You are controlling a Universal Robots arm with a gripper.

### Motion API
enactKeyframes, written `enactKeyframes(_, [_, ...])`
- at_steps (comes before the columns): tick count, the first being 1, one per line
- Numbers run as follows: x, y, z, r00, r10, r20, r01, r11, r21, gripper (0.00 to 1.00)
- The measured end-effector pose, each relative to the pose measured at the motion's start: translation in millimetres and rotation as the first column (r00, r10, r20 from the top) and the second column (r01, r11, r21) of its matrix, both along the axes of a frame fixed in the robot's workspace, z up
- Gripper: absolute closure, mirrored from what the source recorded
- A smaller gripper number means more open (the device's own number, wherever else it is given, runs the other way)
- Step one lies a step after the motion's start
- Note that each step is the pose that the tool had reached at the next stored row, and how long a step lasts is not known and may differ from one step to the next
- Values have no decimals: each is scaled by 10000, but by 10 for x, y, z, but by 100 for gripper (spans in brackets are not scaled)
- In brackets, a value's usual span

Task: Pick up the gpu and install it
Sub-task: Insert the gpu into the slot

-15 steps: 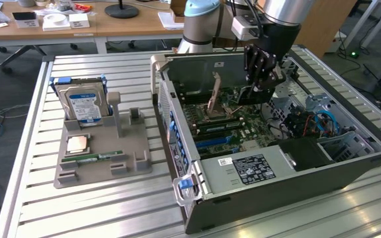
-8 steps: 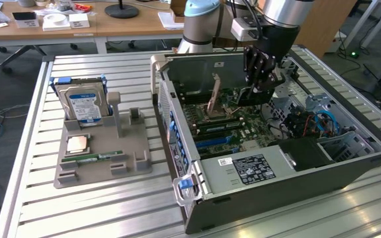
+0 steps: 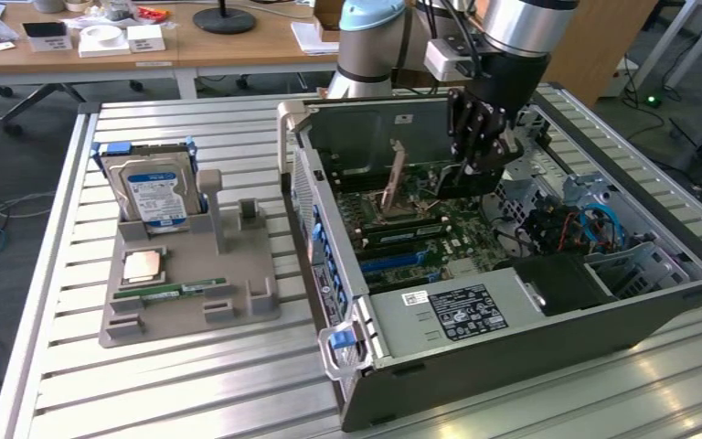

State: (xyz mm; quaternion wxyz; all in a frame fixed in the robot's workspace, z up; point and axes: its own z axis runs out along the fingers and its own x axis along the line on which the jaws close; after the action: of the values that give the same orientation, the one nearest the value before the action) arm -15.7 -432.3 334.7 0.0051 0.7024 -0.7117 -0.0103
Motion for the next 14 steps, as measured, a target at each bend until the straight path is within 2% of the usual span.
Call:
enactKeyframes(5, [-20, -5, -9, 10000, 1, 3, -1, 10000, 35, 74])
enactKeyframes(6, [-43, -29, -29, 10000, 2, 8, -2, 10000, 76, 74])
enactKeyframes(12, [-49, -32, -50, 10000, 5, 9, -5, 10000, 76, 74])
enactKeyframes(14, [-52, -33, -63, 10000, 4, 13, -4, 10000, 92, 74])
